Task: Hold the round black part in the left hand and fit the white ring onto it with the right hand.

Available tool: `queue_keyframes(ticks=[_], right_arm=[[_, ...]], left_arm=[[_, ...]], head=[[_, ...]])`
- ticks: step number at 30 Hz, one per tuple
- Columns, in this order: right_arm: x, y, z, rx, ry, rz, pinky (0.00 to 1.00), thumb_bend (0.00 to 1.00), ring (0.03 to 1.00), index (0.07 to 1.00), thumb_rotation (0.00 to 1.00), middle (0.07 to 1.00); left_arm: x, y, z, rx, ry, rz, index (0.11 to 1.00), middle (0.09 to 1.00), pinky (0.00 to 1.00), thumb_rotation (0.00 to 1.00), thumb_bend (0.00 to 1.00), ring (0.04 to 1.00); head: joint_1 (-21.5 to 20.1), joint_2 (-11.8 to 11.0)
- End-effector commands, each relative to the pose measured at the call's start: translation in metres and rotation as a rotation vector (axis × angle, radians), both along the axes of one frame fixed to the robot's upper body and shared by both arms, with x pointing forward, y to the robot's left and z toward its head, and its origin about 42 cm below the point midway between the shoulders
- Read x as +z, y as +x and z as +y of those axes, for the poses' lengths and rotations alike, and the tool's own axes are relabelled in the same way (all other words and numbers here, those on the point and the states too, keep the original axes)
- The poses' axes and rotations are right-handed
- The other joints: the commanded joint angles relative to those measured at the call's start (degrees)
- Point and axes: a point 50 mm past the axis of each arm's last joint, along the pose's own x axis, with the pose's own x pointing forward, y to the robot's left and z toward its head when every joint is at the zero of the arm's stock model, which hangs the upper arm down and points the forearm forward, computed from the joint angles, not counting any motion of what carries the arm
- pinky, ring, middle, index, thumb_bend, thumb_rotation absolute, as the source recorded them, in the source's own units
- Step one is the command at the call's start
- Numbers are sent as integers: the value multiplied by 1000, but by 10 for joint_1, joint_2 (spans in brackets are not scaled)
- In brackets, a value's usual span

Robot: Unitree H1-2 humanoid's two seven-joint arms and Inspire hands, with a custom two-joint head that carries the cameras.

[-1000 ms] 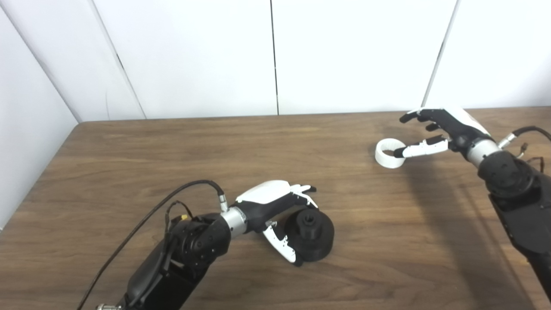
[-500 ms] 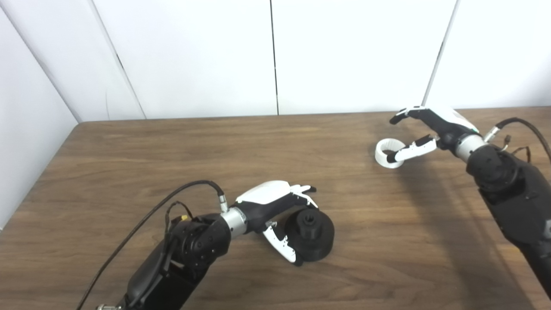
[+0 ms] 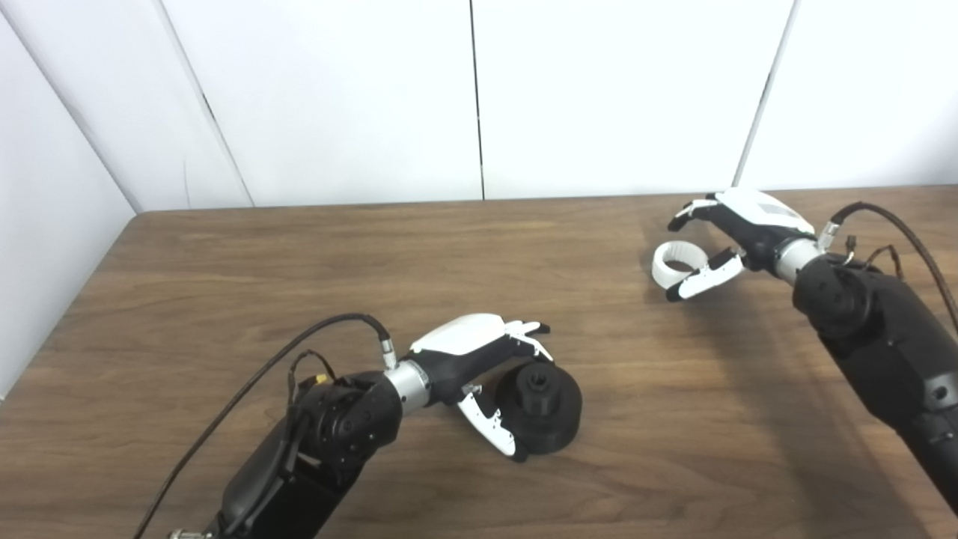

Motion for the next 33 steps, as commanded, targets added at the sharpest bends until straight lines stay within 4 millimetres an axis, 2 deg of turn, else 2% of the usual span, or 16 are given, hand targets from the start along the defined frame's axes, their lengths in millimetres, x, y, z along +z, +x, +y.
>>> queue_keyframes(ticks=[1, 8, 28, 33], right_arm=[[37, 12, 1, 33, -18, -102, 1000, 978, 1000, 779, 387, 924], [34, 13, 0, 31, -5, -94, 1000, 973, 1000, 782, 401, 924], [28, 15, -12, -2, 23, -92, 1000, 930, 991, 765, 338, 912], [27, 15, -11, 4, 24, -94, 1000, 934, 990, 760, 351, 908]], left_arm=[[-4, 0, 4, 12, 20, 22, 708, 995, 958, 193, 889, 1000], [-5, -2, 4, 12, 19, 23, 706, 997, 962, 193, 889, 1000], [-5, -4, 5, 16, 21, 32, 710, 999, 946, 191, 892, 1000], [-2, -5, 3, 14, 12, 36, 711, 1000, 949, 187, 896, 1000]], head=[[1, 1], [1, 0], [5, 4], [8, 5]])
